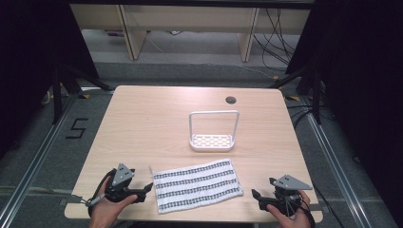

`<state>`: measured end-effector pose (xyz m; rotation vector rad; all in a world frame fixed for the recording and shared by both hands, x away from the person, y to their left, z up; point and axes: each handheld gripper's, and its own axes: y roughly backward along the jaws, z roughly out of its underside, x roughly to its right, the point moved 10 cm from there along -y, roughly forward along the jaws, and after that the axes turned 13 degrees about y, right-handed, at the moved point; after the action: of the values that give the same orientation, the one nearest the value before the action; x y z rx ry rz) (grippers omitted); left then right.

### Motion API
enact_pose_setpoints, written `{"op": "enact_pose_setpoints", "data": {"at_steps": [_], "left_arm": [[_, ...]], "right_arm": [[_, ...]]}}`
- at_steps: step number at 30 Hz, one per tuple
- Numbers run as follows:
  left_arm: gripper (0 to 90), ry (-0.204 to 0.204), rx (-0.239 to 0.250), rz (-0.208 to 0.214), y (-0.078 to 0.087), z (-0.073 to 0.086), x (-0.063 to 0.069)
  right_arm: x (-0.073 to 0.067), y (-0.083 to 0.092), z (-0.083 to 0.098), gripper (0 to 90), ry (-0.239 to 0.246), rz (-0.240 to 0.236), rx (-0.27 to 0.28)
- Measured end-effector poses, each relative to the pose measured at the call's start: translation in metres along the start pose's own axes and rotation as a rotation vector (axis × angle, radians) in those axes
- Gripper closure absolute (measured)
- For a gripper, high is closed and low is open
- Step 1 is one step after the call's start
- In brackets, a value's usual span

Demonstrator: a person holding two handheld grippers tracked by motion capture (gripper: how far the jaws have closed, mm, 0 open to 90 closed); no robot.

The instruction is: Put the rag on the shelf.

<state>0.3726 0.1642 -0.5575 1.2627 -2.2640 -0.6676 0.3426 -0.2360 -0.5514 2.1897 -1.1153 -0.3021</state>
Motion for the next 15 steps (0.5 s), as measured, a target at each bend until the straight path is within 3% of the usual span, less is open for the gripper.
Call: {"op": "enact_pose_setpoints", "data": {"at_steps": [3,5,6,13,14,15], "left_arm": [[14.9,-0.013,-0.003,0.014,-0.001,0.000,0.000],[14.9,0.005,-0.007,0.010,-0.001,0.000,0.001],[14.8,-0.014,0.004,0.019,-0.003,-0.002,0.002],[14.7,0.007,-0.001,0.039,-0.005,-0.004,0.009],[14.7,0.019,-0.008,0.042,-0.005,-0.005,0.012],[14.7,0.019,-0.008,0.042,-0.005,-0.005,0.012]], "right_arm": [[0.003,-0.001,-0.001,20.5,0.039,0.003,0.010],[0.003,-0.001,-0.001,20.5,0.040,0.004,0.010],[0.002,-0.001,-0.001,20.5,0.040,0.001,0.009],[-0.002,-0.002,-0.002,21.5,0.039,-0.013,0.008],[-0.006,-0.001,-0.002,21.6,0.007,-0.013,-0.002],[-0.005,-0.002,-0.003,21.7,0.025,-0.015,0.005]]}}
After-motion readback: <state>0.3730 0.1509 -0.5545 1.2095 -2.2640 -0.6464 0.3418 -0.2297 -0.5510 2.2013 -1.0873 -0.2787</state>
